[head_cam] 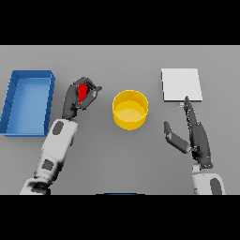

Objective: Pick up the red beaker and tilt it to pour out 1 green nut into yellow bowl. Pick up the yellow bowl and place it on the metallic measuring scale.

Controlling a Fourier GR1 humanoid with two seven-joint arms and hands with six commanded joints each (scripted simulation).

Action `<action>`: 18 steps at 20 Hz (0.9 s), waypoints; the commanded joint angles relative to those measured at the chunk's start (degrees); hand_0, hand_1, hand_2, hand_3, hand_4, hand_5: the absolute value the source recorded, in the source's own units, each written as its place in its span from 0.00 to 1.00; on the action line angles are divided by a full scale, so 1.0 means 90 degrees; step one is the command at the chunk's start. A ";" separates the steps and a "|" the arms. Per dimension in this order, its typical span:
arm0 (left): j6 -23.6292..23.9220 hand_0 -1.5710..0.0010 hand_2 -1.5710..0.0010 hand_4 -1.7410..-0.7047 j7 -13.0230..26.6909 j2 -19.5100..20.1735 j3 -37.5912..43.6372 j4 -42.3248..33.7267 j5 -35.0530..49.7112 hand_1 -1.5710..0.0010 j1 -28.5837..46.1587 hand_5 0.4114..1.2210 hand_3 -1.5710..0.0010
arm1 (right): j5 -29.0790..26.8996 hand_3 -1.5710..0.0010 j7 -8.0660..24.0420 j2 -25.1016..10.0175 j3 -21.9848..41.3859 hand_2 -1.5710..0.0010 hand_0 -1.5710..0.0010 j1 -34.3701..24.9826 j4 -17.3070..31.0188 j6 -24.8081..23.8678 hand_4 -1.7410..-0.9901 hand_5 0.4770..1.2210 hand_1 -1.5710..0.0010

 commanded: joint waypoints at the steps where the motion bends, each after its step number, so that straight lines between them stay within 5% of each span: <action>1: -0.0023 0.26 0.25 0.14 -0.0122 -0.0026 0.0026 0.0056 0.0053 0.25 -0.0010 0.82 0.37 | -0.0024 1.00 0.0022 -0.0008 -0.0022 1.00 1.00 0.0007 0.0028 0.0008 0.68 0.28 1.00; 7: 0.0103 0.07 0.07 0.05 0.0036 0.0023 0.0096 -0.0034 0.0168 0.07 -0.0129 0.89 0.10 | 0.0092 1.00 -0.0119 0.0034 0.0038 1.00 1.00 -0.0033 0.0059 -0.0057 0.74 0.26 1.00; 18: -0.0361 0.01 0.01 0.01 0.1521 0.1029 -0.1731 -0.1312 -0.1565 0.01 -0.0507 0.89 0.01 | 0.0400 1.00 -0.0263 -0.0030 0.0128 1.00 1.00 0.0086 0.0010 -0.0170 0.86 0.25 1.00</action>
